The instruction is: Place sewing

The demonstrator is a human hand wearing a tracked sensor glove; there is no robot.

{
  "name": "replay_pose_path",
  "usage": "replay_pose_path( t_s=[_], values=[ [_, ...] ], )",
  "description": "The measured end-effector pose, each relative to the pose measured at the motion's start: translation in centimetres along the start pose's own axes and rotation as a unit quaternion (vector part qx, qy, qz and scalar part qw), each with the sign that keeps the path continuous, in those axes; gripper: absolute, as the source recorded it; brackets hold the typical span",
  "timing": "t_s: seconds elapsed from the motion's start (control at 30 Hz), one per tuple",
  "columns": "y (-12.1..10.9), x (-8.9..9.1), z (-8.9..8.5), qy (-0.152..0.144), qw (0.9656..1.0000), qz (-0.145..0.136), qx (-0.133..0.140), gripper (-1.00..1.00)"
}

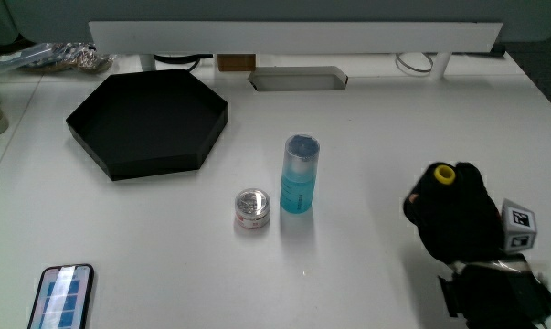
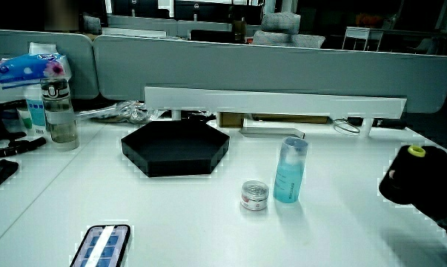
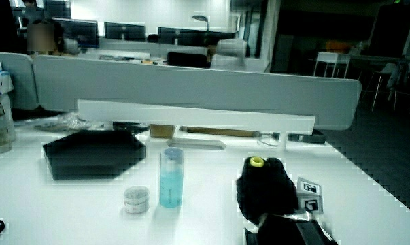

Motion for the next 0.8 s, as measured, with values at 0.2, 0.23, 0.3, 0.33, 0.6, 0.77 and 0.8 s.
replay_pose_path(
  t_s=[0.2, 0.23, 0.3, 0.33, 0.6, 0.77, 0.8],
  values=[
    [0.2, 3.9, 2.2, -0.072, 0.9951, -0.043, 0.053, 0.00],
    [0.3, 4.4, 2.4, -0.075, 0.9945, -0.051, 0.053, 0.00],
    [0.3, 5.1, 2.4, -0.073, 0.9939, -0.063, 0.054, 0.00],
    [-0.1, 4.9, 2.2, -0.075, 0.9940, -0.063, 0.050, 0.00],
    [0.1, 6.7, 2.3, -0.076, 0.9923, -0.083, 0.052, 0.00],
    [0.1, 6.9, 2.5, -0.059, 0.9930, -0.091, 0.046, 0.00],
    [0.4, 7.5, 2.6, -0.059, 0.9922, -0.100, 0.043, 0.00]
  ],
)
